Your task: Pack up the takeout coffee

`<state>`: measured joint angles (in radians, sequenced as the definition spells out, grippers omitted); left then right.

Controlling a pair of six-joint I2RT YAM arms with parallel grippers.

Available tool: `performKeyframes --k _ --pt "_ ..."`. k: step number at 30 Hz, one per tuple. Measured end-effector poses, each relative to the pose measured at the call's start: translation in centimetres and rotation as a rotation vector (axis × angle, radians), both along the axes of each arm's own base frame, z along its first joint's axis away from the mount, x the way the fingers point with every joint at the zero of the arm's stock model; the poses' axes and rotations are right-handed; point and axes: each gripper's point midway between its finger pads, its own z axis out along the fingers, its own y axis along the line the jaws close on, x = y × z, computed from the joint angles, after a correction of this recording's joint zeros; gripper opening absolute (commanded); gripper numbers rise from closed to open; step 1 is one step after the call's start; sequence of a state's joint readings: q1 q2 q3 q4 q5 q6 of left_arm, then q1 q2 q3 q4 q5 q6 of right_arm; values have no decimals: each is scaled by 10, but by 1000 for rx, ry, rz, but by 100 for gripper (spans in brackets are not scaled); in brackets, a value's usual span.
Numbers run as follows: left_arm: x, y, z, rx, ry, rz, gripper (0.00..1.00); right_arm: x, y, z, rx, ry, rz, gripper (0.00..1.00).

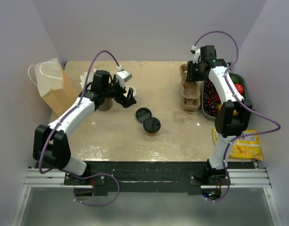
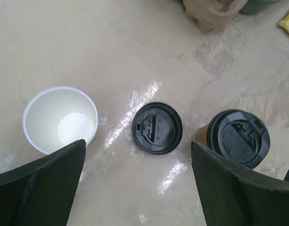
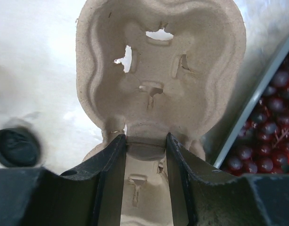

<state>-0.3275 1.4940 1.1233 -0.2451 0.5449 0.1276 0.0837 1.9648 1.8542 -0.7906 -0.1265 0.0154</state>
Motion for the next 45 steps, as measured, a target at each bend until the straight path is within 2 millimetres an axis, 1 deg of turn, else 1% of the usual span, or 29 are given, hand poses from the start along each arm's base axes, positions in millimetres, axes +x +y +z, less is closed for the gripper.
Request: performKeyframes --k 4,7,10,12,13,14,15,16,17,19,20,21,23,26,28,31,33,34,37,39,41,42,43,45 --pt "11 -5 50 -26 -110 -21 96 2 14 32 73 -72 53 12" --pt "17 0 89 -21 -213 -3 97 -1 24 47 121 -103 92 11" --pt "22 14 135 7 -335 57 97 -3 31 59 160 -127 124 11" --pt "26 30 168 35 -425 110 97 -4 35 64 177 -143 147 11" --pt "28 39 180 46 -454 137 97 -5 36 65 180 -150 161 11" --pt "31 53 195 60 -492 176 96 -6 37 66 180 -155 174 11" --pt "35 73 211 75 -523 230 96 -9 38 65 180 -155 192 11" --pt "39 89 222 87 -543 277 96 -13 39 64 175 -155 212 11" --pt "44 114 235 99 -563 343 96 -15 39 63 173 -154 217 11" --pt "49 165 255 133 -586 477 96 -24 40 62 166 -156 246 12" --pt "51 194 266 157 -597 558 96 -30 39 61 161 -155 259 12" --pt "49 217 272 180 -600 626 96 -35 39 62 156 -157 270 12" --pt "45 247 281 212 -598 724 96 -45 40 63 146 -163 287 12" --pt "37 282 285 235 -558 855 97 -53 40 66 140 -173 298 12" --pt "34 306 286 255 -520 942 97 -56 41 69 139 -177 300 12" --pt "32 351 292 301 -470 1106 97 -57 44 71 142 -181 306 12" --pt "32 370 292 313 -454 1174 97 -57 46 72 143 -184 309 12" --pt "30 380 288 324 -436 1210 97 -57 47 72 143 -184 311 12" --pt "20 400 273 359 -381 1298 96 -58 49 72 145 -184 317 12" --pt "17 406 267 383 -357 1321 93 -58 50 72 149 -183 321 12" --pt "18 410 261 407 -339 1331 90 -59 51 72 155 -183 326 12" --pt "21 413 256 425 -323 1327 89 -59 52 72 158 -182 330 12" --pt "23 415 252 435 -310 1324 85 -59 53 72 161 -182 331 12" --pt "28 418 238 459 -269 1313 81 -59 53 71 162 -178 331 12"
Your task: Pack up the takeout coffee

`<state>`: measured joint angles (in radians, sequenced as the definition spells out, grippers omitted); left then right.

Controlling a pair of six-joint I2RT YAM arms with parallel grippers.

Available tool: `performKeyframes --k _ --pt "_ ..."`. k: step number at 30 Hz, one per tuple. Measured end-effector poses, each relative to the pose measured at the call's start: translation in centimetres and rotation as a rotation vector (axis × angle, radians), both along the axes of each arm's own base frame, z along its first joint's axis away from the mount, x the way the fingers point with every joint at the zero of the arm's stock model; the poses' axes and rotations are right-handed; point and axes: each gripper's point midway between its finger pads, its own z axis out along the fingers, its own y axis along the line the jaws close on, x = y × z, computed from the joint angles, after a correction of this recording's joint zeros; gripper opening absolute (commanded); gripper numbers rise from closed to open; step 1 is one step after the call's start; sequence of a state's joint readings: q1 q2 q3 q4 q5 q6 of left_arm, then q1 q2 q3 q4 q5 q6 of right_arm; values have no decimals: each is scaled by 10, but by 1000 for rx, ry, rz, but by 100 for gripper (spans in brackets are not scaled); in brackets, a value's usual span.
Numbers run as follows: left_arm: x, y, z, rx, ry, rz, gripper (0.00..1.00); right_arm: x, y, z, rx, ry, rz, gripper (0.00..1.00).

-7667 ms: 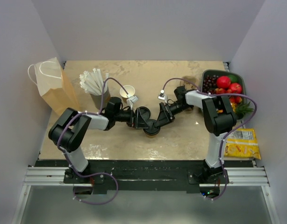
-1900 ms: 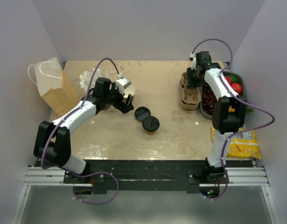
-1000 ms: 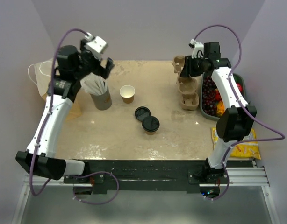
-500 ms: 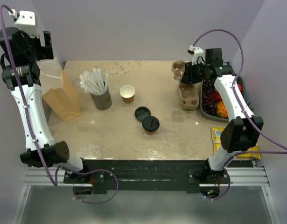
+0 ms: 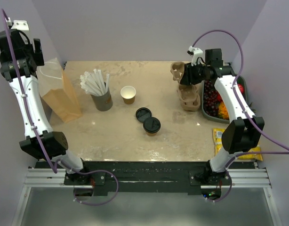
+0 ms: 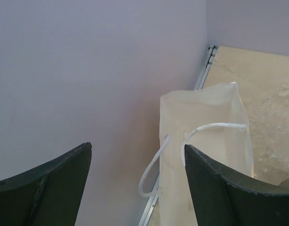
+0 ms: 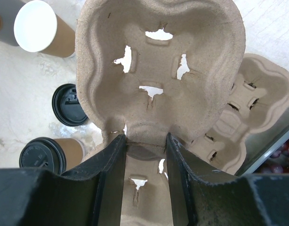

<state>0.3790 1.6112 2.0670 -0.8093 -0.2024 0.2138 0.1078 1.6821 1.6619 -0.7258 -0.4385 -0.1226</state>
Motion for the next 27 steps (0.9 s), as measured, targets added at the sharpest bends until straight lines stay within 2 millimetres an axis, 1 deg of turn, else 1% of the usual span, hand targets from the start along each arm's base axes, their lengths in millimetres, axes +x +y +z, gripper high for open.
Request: performKeyframes --k 5,8,17,20,24,27 --pt "8 3 -36 -27 120 -18 77 -1 2 -4 5 19 -3 12" --pt "7 1 -49 -45 169 -31 74 -1 3 -5 9 27 -7 12" --pt "5 0 -50 -44 178 -32 68 -2 6 -6 23 41 -18 12" --pt "5 1 -50 -42 180 -28 63 -2 6 -6 24 43 -19 12" --pt "4 3 -50 -33 185 -19 55 -2 6 -7 26 47 -21 12" --pt "2 5 -50 -22 192 -11 53 -1 6 -10 27 55 -24 12"
